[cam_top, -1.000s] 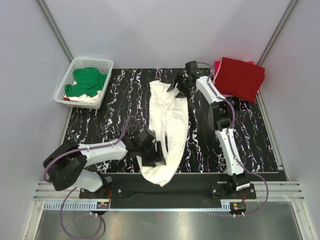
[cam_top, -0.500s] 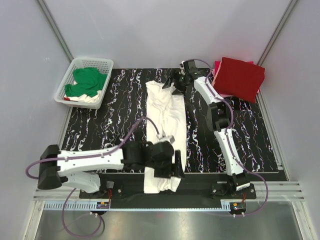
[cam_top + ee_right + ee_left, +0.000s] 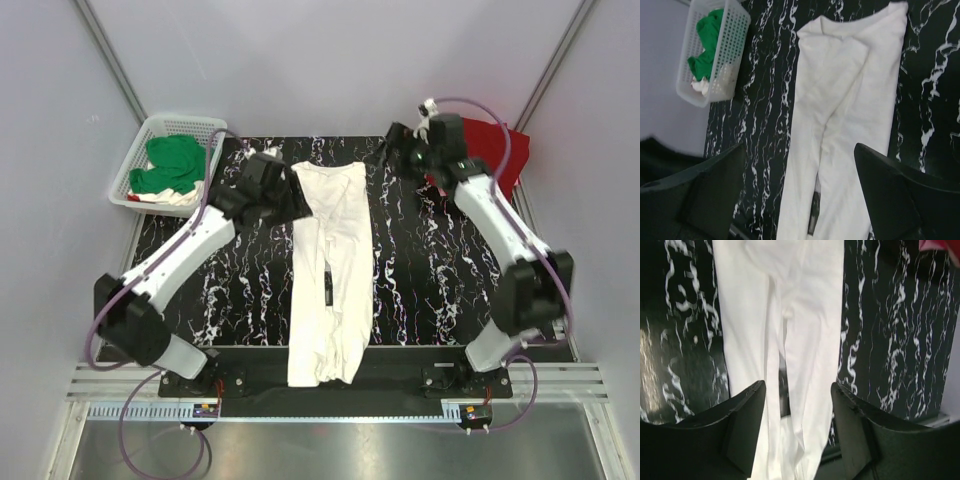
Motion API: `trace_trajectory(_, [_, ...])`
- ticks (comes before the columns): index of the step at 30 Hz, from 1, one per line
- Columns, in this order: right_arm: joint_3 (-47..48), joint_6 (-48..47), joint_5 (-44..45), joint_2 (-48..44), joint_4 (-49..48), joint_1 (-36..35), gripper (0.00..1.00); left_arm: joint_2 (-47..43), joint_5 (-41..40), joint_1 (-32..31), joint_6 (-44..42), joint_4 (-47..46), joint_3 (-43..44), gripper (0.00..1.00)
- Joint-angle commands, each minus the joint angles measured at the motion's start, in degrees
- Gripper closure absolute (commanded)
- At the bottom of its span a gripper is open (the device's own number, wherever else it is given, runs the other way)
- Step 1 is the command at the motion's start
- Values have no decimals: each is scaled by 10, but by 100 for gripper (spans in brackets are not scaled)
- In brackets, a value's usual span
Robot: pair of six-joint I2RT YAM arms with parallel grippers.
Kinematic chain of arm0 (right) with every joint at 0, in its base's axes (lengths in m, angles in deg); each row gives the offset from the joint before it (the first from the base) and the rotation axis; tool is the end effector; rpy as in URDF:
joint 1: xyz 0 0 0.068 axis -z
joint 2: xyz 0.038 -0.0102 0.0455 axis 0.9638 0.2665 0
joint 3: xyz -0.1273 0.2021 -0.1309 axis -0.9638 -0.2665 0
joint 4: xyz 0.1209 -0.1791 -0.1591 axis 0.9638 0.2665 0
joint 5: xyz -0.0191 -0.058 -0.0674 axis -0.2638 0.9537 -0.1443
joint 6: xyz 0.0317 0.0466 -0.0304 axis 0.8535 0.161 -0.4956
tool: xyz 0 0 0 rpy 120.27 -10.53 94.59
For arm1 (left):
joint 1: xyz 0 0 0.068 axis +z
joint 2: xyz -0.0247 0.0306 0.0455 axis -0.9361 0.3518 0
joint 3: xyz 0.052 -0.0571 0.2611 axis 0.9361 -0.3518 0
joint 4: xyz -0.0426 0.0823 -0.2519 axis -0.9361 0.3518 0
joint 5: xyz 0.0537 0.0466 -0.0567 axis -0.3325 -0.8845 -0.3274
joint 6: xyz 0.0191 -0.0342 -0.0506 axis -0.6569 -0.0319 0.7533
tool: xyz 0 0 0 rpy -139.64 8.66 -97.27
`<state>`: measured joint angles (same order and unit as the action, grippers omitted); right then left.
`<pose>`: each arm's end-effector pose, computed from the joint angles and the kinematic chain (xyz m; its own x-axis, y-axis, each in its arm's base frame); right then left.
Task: Fold and stack the t-shirts
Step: Fold the tshirt
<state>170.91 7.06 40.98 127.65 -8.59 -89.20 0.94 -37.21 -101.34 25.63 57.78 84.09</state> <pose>0.4014 0.1217 0.3389 -0.6685 0.2957 -0.6824 -0.2170 0.8001 0.5593 0.2829 -0.1761 0.3185 -0.8034 -0.2914 -0.5193 -0.0160 0.8823 -0.4703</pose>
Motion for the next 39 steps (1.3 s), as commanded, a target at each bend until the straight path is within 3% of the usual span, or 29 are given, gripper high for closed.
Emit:
trace_trajectory(1, [-258,57,-20,-131,-110,-12,4,93,27,49,-79,-52,72,42])
trace_trajectory(7, [-580,103,-55,-363,-196,-28,3,258,60,91,-102,-74,174,48])
trace_trajectory(10, [-691,139,-57,-474,-253,-41,3,322,81,94,-116,-82,223,51])
trace_trajectory(14, [-752,152,-34,-601,-257,-42,2,369,81,96,-116,-74,260,52])
trace_trajectory(23, [-758,146,-68,-535,-314,-42,0,397,61,104,-110,-82,262,52])
trace_trajectory(34, [-760,150,-61,-530,-316,-42,1,435,65,106,-102,-76,292,54])
trace_trajectory(38, [-760,152,-59,-524,-318,-41,0,444,77,106,-95,-82,302,59])
trace_trajectory(39, [-760,152,-58,-523,-318,-41,1,444,87,106,-90,-90,300,65])
